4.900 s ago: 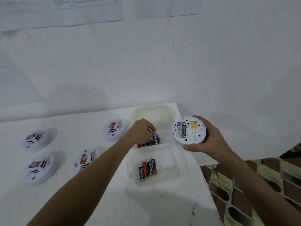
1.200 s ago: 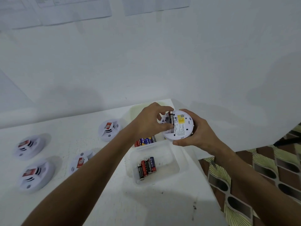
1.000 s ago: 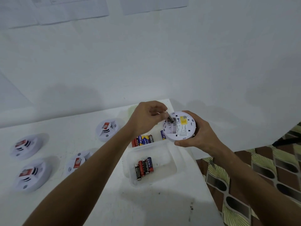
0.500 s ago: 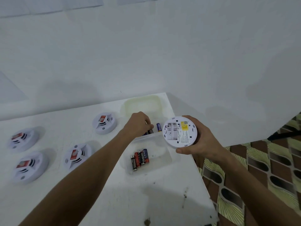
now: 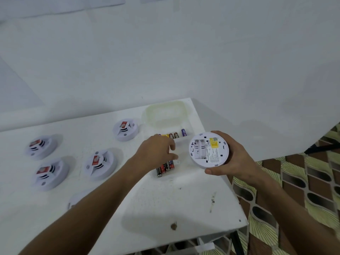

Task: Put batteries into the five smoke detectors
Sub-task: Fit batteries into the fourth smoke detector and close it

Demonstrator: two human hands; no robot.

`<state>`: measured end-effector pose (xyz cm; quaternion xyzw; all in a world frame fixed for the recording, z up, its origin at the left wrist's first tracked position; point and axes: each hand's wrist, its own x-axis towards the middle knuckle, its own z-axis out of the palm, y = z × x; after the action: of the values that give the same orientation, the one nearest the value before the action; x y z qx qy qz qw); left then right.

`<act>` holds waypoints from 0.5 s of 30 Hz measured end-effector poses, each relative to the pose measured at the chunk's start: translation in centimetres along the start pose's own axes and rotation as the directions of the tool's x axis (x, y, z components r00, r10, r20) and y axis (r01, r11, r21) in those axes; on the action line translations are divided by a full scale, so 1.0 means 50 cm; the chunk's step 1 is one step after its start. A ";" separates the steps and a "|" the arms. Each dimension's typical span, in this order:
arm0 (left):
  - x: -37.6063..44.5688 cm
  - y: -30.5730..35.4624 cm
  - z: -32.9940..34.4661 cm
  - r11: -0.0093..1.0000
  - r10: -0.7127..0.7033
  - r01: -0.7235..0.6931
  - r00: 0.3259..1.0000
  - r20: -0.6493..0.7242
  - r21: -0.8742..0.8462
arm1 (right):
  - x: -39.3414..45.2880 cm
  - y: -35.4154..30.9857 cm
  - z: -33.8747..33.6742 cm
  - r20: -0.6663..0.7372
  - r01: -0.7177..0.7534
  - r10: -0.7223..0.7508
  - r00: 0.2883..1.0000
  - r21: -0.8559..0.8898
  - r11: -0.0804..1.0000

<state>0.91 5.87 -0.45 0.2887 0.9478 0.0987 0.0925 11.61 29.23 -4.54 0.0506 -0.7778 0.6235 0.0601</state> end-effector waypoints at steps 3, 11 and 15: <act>-0.001 -0.008 0.005 0.991 0.003 -0.019 0.993 0.115 0.136 | -0.013 0.001 0.007 0.002 -0.013 0.013 1.000 0.007 1.000; 0.009 0.004 0.011 0.930 0.015 -0.088 0.979 0.204 0.356 | -0.036 -0.003 0.015 -0.011 -0.021 0.021 1.000 0.015 1.000; 0.010 0.009 0.019 0.933 0.014 -0.084 0.980 0.199 0.349 | -0.045 -0.002 0.012 -0.016 -0.023 0.023 1.000 0.013 1.000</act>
<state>0.97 6.67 -1.33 0.3324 0.9291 -0.1004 0.1277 13.82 28.62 -4.92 0.0369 -0.7739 0.6294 0.0587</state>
